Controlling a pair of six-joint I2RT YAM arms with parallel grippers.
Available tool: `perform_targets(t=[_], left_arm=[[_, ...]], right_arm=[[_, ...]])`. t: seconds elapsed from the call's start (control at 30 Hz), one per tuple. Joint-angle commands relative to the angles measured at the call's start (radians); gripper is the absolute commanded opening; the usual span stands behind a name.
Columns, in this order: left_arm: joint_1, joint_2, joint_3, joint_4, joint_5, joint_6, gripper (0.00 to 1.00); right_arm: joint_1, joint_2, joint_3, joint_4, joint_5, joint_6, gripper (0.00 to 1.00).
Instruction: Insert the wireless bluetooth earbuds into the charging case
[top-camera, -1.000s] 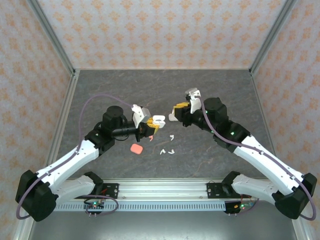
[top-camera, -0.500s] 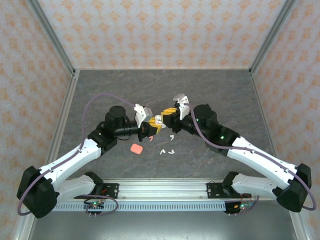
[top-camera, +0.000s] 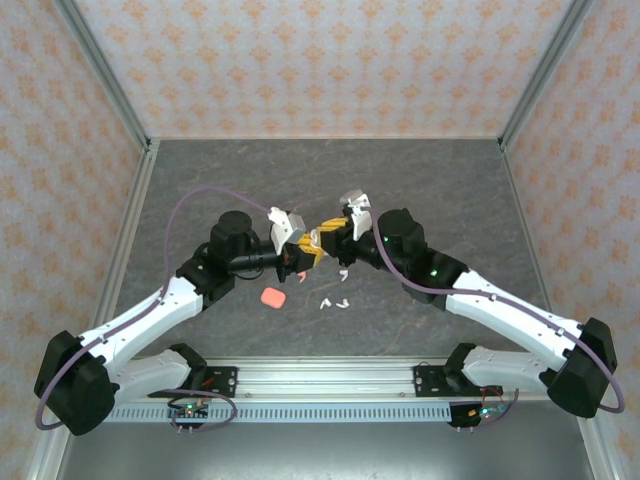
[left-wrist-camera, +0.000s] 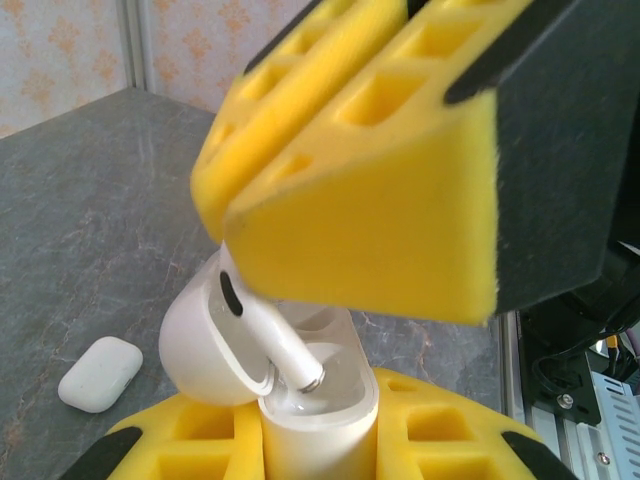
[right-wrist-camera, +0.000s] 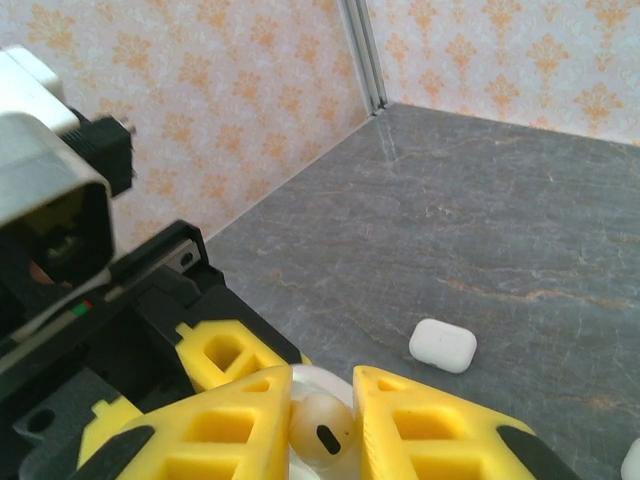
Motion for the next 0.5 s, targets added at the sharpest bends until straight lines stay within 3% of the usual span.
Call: perform_targets(t=[0.0, 0.47], left_arm=[[-0.008, -0.003, 0.039, 0.041, 0.002, -0.014, 0.0], [-0.008, -0.012, 0.036, 0.042, -0.007, -0.011, 0.0]], right_arm=[[0.008, 0.002, -0.023, 0.032, -0.01, 0.014, 0.22], [0.008, 0.0, -0.039, 0.052, -0.102, 0.056, 0.22]])
